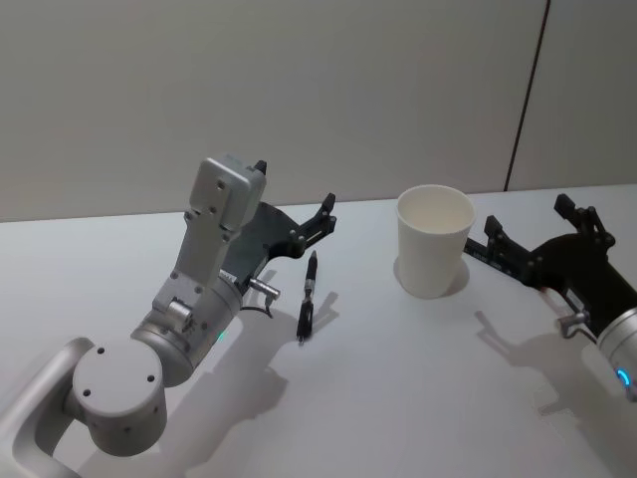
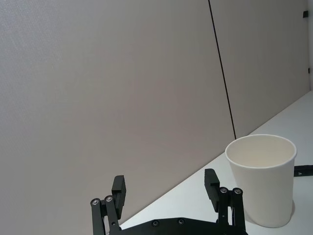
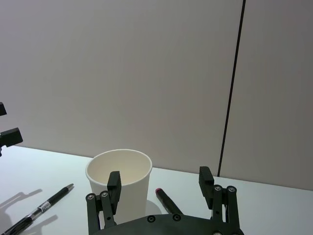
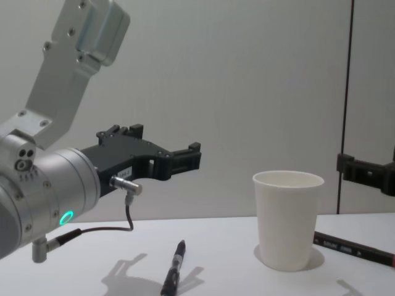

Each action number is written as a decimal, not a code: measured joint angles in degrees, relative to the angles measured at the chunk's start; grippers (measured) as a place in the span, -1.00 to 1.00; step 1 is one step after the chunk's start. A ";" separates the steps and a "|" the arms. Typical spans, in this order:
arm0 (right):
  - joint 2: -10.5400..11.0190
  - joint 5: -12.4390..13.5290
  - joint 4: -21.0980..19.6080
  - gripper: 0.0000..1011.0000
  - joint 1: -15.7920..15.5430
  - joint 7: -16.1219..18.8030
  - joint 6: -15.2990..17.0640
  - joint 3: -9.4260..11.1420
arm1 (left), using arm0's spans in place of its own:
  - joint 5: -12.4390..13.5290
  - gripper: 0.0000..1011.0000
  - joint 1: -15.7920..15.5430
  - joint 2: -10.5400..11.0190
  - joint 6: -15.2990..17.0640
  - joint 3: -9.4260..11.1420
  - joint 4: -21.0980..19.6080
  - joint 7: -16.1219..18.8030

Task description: Place the pen into the pen holder.

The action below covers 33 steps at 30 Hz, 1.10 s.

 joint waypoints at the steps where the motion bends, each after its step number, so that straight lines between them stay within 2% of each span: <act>1: 0.13 0.03 0.01 0.98 0.03 0.13 0.03 0.13 | 0.00 0.98 0.00 0.00 0.00 0.00 0.00 0.00; 8: 1.25 0.86 0.05 0.98 0.07 0.96 0.31 1.13 | 0.00 0.98 0.00 0.00 0.00 0.00 0.00 0.00; 20: 4.69 3.07 -1.35 0.98 -1.24 1.22 1.94 4.01 | 0.00 0.98 0.00 0.00 0.00 0.00 0.00 0.00; 33: 6.54 3.17 -2.42 0.98 -2.04 0.00 4.48 5.70 | 0.00 0.98 0.00 0.00 0.00 0.00 0.00 0.00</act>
